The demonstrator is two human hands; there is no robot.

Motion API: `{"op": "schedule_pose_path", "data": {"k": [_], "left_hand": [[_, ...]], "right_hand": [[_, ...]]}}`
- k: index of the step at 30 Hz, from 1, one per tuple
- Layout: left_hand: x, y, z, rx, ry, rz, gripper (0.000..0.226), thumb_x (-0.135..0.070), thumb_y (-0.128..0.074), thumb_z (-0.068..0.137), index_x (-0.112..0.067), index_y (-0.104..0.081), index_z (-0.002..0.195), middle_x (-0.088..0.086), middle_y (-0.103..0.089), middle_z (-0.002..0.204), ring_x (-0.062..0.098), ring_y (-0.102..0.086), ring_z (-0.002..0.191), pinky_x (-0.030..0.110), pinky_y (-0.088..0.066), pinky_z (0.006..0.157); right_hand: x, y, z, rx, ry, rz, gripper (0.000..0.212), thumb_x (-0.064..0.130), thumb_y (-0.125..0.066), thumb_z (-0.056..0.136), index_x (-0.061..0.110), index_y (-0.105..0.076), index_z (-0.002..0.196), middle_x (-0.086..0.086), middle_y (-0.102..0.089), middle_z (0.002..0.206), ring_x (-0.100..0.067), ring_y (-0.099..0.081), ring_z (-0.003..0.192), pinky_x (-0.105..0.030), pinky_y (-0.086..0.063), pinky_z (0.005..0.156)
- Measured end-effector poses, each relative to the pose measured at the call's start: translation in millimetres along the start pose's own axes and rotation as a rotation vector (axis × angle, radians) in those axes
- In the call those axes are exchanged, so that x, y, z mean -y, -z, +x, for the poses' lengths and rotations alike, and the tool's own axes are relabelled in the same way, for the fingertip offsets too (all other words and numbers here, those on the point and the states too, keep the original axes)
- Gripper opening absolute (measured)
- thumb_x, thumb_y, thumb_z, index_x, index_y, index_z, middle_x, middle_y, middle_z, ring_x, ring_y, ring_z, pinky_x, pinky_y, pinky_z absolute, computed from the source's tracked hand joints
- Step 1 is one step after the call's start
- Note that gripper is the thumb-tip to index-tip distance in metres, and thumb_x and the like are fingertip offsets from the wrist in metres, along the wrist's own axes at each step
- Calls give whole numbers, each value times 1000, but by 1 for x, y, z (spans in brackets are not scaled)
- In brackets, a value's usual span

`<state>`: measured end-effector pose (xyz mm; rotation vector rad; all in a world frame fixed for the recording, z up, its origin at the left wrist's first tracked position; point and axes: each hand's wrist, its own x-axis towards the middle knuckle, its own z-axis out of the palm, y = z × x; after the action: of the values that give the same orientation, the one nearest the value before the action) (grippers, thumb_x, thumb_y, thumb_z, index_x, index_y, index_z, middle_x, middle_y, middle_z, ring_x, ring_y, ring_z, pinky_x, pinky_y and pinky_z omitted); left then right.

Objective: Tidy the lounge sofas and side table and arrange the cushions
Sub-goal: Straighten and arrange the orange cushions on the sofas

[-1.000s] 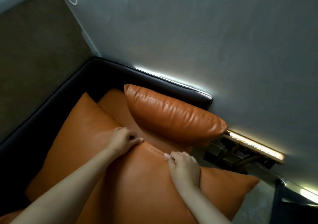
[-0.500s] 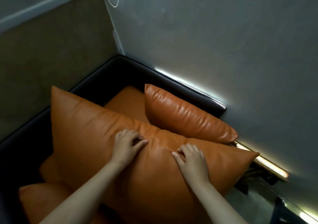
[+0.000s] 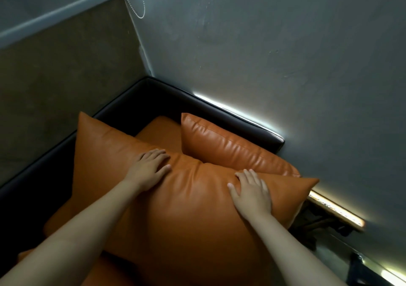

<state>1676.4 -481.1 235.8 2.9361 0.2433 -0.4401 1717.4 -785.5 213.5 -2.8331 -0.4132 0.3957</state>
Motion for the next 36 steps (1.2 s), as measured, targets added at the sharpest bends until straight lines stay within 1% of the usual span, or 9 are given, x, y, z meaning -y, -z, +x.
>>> {"op": "schedule_pose_path", "data": {"k": [7,10,14,16,20,24,28,34,36], "left_hand": [[24,10,29,63,70,64,58,-56,-29,99,-28,-31,149,-5,-28,158,11,-16,147,33,-6,119],[44,13,37,68,132,41,58,-55,-28,100,-26,-33,149,-4,-24,159,10,-13,148,31,-4,120],[48,10,39,15,149,58,58,-53,-29,100,-19,-36,148,-1,-27,158,9,-14,147,30,-4,120],[47,5,38,-27,133,80,57,-53,-30,100,-19,-41,145,2,-36,154,10,-21,145,31,-6,120],[52,-8,24,-151,73,104,60,-62,-20,92,-23,-63,109,3,-65,118,17,-52,119,34,-18,115],[50,-18,12,-308,35,126,60,-59,-20,91,-20,-66,93,3,-69,90,22,-59,92,38,-33,102],[43,-20,1,-391,39,156,55,-50,-29,93,-16,-72,91,2,-72,83,23,-61,82,36,-34,91],[40,-1,-13,-414,42,94,36,-43,-49,95,-16,-73,87,4,-72,81,24,-60,79,36,-35,89],[42,10,-19,-423,21,102,44,-47,-41,95,-17,-71,80,3,-70,75,24,-59,75,37,-37,88]], "right_hand": [[-8,6,17,96,-80,-95,77,70,-16,92,22,-28,151,1,-25,159,-14,-16,148,-37,-6,120],[-14,4,27,80,-110,-104,79,70,-8,92,22,-39,146,3,-39,152,-13,-29,143,-37,-12,119],[-20,-2,27,-52,-77,-122,95,67,12,78,26,-61,123,6,-63,125,-13,-52,121,-34,-25,110],[-26,-7,24,-77,-65,-133,89,63,7,82,24,-66,113,6,-68,112,-14,-57,110,-33,-31,103],[-33,-23,15,-186,-28,-139,65,58,-16,91,20,-70,87,5,-69,84,-18,-62,85,-37,-42,86],[-31,-34,6,-302,-18,-127,52,50,-28,92,21,-66,72,7,-63,69,-18,-59,71,-38,-45,75],[-31,-38,-1,-351,-41,-106,49,49,-30,92,23,-64,67,8,-60,65,-16,-56,69,-37,-42,75],[-31,-30,-10,-384,-57,-4,49,49,-31,92,24,-67,70,9,-60,66,-15,-54,71,-33,-30,78],[-29,-22,-14,-393,-34,17,48,49,-32,92,25,-67,69,10,-60,66,-15,-53,71,-33,-31,79]]}}
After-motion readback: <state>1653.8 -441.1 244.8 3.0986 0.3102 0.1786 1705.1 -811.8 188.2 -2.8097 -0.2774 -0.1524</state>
